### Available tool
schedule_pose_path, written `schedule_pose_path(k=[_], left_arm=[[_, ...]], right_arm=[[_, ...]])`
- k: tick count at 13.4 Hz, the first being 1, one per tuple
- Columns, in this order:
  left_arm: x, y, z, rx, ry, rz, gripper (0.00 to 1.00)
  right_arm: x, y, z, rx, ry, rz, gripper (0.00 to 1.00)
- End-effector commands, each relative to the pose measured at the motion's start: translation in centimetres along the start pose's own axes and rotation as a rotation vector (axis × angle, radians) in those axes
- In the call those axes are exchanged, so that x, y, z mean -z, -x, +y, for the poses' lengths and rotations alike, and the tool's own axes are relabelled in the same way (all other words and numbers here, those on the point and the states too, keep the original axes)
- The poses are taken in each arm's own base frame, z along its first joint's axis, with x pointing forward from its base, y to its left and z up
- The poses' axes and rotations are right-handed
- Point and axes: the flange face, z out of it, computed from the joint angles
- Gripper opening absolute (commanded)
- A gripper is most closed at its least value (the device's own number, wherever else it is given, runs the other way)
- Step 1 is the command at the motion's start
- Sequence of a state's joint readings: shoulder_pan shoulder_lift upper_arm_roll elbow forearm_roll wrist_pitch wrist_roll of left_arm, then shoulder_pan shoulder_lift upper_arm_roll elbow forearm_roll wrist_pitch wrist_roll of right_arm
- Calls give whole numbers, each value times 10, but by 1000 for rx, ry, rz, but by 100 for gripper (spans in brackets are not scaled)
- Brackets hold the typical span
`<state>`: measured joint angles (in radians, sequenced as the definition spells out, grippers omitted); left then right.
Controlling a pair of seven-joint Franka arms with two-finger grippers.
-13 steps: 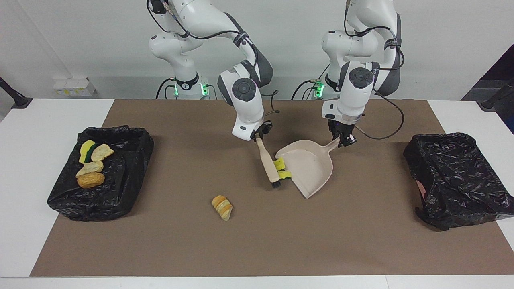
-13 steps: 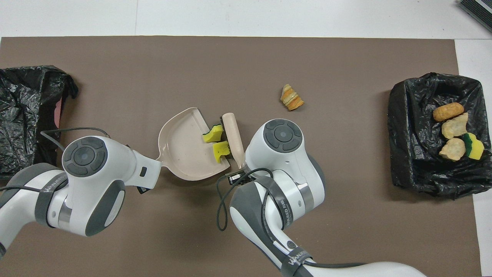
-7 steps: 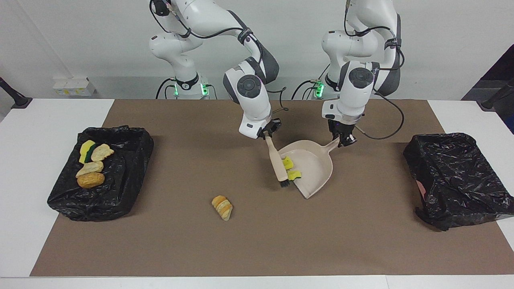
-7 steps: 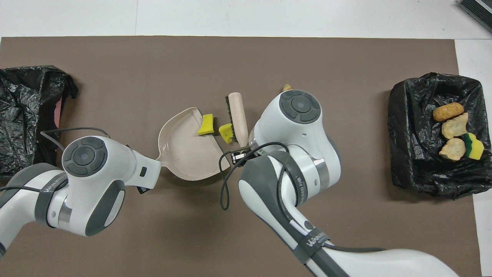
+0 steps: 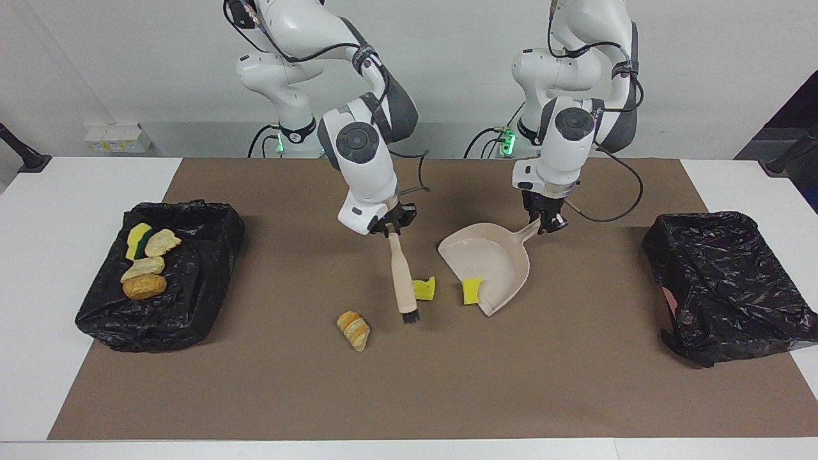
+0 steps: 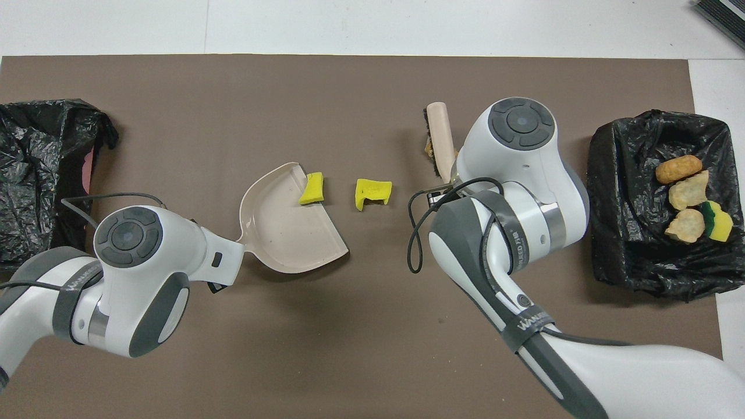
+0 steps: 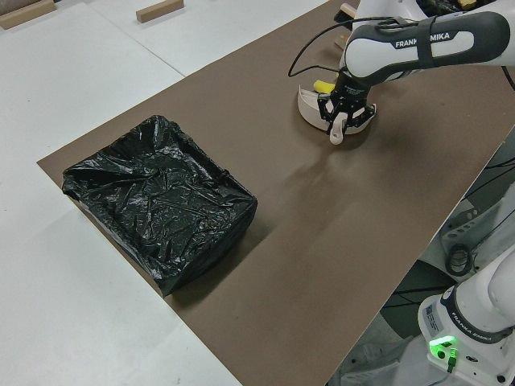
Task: Sweep and dump trash in bin
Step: 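Sweep the bread scrap with the right gripper's brush into the dustpan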
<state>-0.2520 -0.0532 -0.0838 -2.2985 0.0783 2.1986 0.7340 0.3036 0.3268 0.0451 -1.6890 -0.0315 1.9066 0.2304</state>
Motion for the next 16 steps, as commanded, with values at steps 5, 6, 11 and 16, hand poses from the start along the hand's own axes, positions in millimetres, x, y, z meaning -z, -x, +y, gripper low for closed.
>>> schedule_pose_path(k=[5, 6, 11, 16], left_arm=[[-3, 5, 6, 15, 3, 7, 0], [-3, 6, 8, 13, 4, 6, 0], [-13, 1, 10, 61, 15, -4, 0], [-9, -14, 21, 31, 2, 9, 0]], right_arm=[[-50, -20, 32, 52, 133, -34, 0], [-61, -20, 22, 83, 132, -52, 0], [-75, -14, -52, 157, 30, -79, 0], [-65, 22, -147, 216, -85, -87, 0]])
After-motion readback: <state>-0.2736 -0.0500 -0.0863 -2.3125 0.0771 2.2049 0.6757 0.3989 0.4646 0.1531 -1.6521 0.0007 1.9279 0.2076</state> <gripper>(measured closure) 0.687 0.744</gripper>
